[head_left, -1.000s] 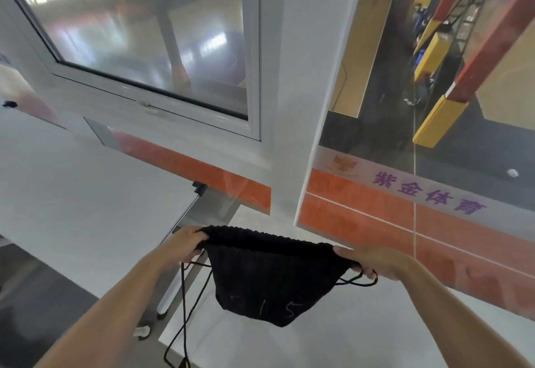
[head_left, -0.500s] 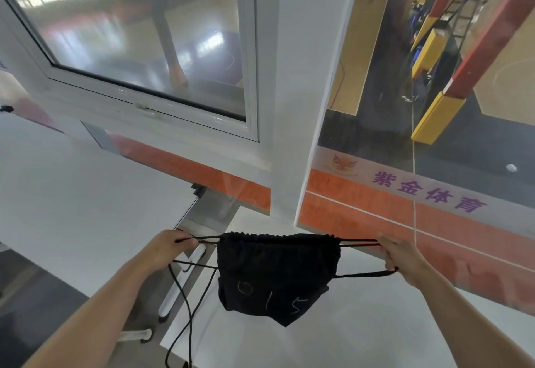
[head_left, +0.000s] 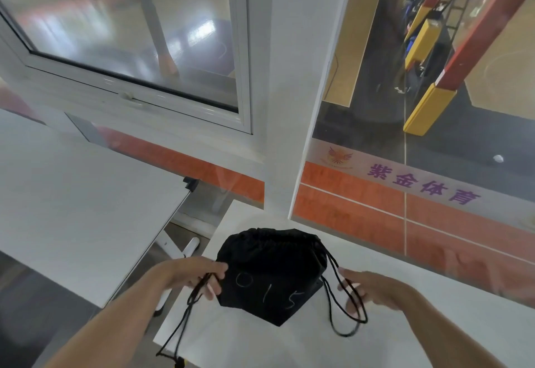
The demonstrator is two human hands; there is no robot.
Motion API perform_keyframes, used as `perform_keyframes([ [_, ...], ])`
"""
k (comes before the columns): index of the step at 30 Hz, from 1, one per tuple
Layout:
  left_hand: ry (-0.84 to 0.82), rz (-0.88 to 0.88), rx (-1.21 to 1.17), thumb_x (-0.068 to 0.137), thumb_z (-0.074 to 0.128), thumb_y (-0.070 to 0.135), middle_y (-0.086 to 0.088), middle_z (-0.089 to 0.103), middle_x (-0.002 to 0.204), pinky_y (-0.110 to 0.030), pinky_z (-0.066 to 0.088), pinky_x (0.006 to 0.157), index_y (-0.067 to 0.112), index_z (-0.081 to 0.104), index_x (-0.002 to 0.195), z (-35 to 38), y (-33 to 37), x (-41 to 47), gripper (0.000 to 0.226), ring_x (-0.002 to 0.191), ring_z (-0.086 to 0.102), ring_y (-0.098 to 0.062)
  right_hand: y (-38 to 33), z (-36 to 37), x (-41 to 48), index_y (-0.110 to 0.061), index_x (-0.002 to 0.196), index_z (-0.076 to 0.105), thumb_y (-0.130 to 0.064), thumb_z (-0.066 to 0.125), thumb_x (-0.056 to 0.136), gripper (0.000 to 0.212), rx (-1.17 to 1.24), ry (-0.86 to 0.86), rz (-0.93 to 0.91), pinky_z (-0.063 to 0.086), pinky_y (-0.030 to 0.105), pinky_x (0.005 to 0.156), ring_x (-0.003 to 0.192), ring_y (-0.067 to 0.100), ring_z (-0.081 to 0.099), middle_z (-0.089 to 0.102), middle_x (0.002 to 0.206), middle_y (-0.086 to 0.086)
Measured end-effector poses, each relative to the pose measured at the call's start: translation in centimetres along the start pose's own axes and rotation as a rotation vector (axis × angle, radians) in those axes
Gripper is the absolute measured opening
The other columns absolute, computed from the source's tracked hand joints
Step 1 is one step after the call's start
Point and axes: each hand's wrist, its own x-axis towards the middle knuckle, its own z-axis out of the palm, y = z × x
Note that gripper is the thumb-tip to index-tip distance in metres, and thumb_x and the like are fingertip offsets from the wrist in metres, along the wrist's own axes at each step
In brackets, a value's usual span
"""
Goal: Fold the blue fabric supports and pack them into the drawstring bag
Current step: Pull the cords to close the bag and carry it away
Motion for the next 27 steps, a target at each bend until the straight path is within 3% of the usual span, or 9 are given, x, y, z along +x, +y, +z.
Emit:
perform_keyframes([
  [4,0.246,0.168,-0.087,0.096,0.057,0.05,-0.009,0.074,0.085,-0.032,0.051,0.083,0.009,0.065,0.113,1.5,2.9,2.7,0.045,0.073,0.066,-0.018,-3.0,1.7,2.6,-0.015,0.117,0.061,-0.065,0.048,0.095,0.057,0.244,0.22,-0.146,0.032,0.046,0.101,0.086,0.025,0.074,0.077,0.082,0.011],
  [8,0.459,0.234,-0.012,0.097,0.053,0.051,0.0,0.047,0.066,-0.031,0.047,0.065,0.014,0.068,0.086,2.1,5.4,3.1,0.041,0.058,0.044,-0.014,-5.2,2.5,4.1,0.006,0.106,0.066,-0.051,0.057,0.097,0.058,0.409,0.372,-0.187,0.05,0.034,0.072,0.059,0.024,0.058,0.06,0.061,0.007],
  [10,0.348,0.296,0.018,0.099,0.052,0.047,-0.004,0.041,0.063,-0.027,0.043,0.067,0.014,0.064,0.078,1.8,6.2,1.6,0.041,0.056,0.04,-0.016,-5.9,2.5,4.0,0.0,0.096,0.067,-0.056,0.056,0.095,0.058,0.459,0.3,-0.151,0.055,0.031,0.067,0.063,0.025,0.065,0.065,0.066,0.011],
  [13,-0.033,0.369,-0.029,0.103,0.052,0.037,-0.013,0.032,0.066,-0.027,0.048,0.077,0.012,0.062,0.079,0.2,6.0,-0.8,0.036,0.063,0.039,-0.021,-6.5,2.0,4.1,-0.006,0.087,0.07,-0.069,0.053,0.091,0.065,0.503,0.208,-0.087,0.055,0.031,0.067,0.078,0.03,0.075,0.075,0.083,0.016],
  [15,-0.177,0.353,-0.089,0.103,0.054,0.031,-0.01,0.031,0.064,-0.034,0.048,0.081,0.01,0.063,0.078,-1.2,5.0,-1.6,0.034,0.062,0.038,-0.02,-7.1,2.0,4.4,-0.008,0.082,0.066,-0.069,0.054,0.09,0.063,0.517,0.12,-0.067,0.053,0.027,0.062,0.068,0.025,0.07,0.07,0.075,0.01],
  [17,-0.164,0.326,-0.102,0.103,0.055,0.03,-0.006,0.031,0.062,-0.033,0.044,0.074,0.011,0.063,0.076,-2.2,3.8,-1.8,0.034,0.061,0.033,-0.02,-7.6,2.3,4.9,-0.01,0.081,0.059,-0.062,0.058,0.092,0.053,0.48,0.055,-0.087,0.044,0.025,0.051,0.051,0.018,0.05,0.053,0.06,0.004],
  [20,-0.01,0.283,-0.053,0.103,0.054,0.036,-0.005,0.023,0.062,-0.027,0.033,0.063,0.015,0.06,0.073,-3.1,2.0,-2.1,0.036,0.063,0.021,-0.023,-7.6,2.0,5.9,-0.011,0.077,0.052,-0.046,0.062,0.096,0.042,0.427,0.003,-0.227,0.024,0.027,0.049,0.05,0.015,0.022,0.025,0.058,-0.001],
  [24,0.179,0.258,-0.114,0.102,0.055,0.039,-0.008,0.017,0.072,-0.026,0.023,0.058,0.022,0.053,0.064,-5.2,-1.7,-2.1,0.041,0.063,0.016,-0.019,-6.5,0.0,5.2,-0.01,0.074,0.05,-0.037,0.065,0.096,0.039,0.401,0.078,-0.321,0.022,0.026,0.05,0.054,0.014,0.02,0.024,0.06,-0.002],
  [27,0.21,0.195,-0.149,0.097,0.06,0.044,-0.003,0.025,0.069,-0.026,0.027,0.058,0.022,0.054,0.069,-6.6,-5.0,-2.1,0.036,0.061,0.021,-0.017,-5.4,-1.3,4.1,-0.012,0.072,0.047,-0.039,0.066,0.094,0.041,0.338,0.11,-0.353,0.021,0.027,0.051,0.054,0.014,0.02,0.021,0.062,-0.001],
])
